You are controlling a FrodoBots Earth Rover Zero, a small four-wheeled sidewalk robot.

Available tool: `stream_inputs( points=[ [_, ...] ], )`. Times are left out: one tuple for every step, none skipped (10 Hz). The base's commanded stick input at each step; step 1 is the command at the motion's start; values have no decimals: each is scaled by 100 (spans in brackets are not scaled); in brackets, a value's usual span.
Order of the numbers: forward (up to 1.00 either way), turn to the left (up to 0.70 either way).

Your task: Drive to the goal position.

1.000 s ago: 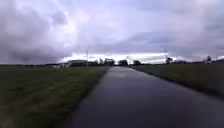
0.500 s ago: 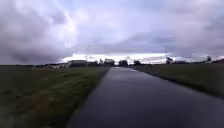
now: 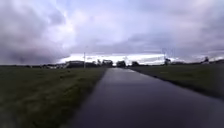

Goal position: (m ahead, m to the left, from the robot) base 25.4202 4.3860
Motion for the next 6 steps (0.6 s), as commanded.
stream_inputs(
  points=[
    [70, -18],
    [70, -27],
    [70, -27],
    [70, -27],
    [70, -17],
    [70, 0]
  ],
)
